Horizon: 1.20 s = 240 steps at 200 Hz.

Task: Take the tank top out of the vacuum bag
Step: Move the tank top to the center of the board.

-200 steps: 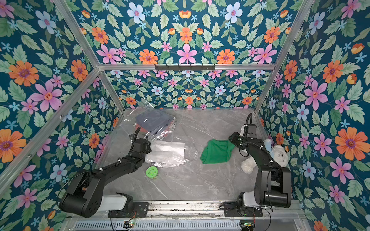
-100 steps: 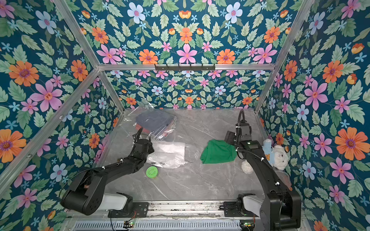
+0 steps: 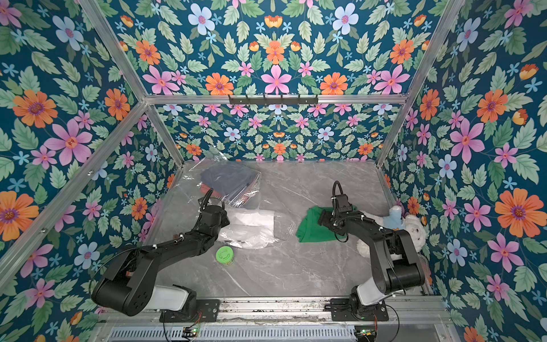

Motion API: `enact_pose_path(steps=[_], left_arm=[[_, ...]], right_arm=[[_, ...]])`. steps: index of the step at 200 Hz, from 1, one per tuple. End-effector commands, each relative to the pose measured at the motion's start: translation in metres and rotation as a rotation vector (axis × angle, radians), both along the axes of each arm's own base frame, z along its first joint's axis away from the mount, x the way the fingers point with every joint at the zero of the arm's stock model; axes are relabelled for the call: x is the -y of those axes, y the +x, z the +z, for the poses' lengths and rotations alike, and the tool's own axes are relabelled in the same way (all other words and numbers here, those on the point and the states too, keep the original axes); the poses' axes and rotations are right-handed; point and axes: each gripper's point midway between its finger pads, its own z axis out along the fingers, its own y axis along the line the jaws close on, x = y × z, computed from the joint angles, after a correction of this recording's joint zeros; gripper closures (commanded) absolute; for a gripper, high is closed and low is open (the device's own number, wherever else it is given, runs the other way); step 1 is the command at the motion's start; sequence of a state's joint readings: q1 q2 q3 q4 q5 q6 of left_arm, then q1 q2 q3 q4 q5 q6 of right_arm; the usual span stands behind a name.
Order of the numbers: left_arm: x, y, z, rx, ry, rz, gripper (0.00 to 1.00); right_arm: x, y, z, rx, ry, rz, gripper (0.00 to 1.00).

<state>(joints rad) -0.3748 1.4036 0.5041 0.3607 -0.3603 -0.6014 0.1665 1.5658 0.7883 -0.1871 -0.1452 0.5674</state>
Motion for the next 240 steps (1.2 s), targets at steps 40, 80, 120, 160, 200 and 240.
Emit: enact_pose_path(steps=[40, 80, 120, 160, 200, 240], left_arm=[[0.009, 0.004, -0.003, 0.004, -0.031, -0.026, 1.00], [0.015, 0.005, -0.003, 0.009, -0.052, -0.052, 1.00], [0.015, 0.005, -0.004, 0.012, -0.054, -0.048, 1.00], [0.019, 0.008, -0.007, 0.010, -0.061, -0.059, 1.00], [0.021, 0.009, -0.006, 0.012, -0.065, -0.066, 1.00], [0.018, 0.004, -0.005, 0.014, -0.059, -0.057, 1.00]], right_arm=[[-0.057, 0.045, -0.014, 0.004, 0.164, 0.065, 0.21], [-0.072, 0.078, -0.006, 0.058, 0.217, 0.064, 0.22], [-0.056, 0.071, 0.043, 0.192, 0.204, -0.003, 0.21], [-0.052, 0.044, 0.050, 0.231, 0.413, -0.199, 0.25], [-0.061, 0.038, 0.023, 0.164, 0.558, -0.328, 0.31], [-0.063, 0.043, -0.019, 0.103, 0.652, -0.466, 0.41]])
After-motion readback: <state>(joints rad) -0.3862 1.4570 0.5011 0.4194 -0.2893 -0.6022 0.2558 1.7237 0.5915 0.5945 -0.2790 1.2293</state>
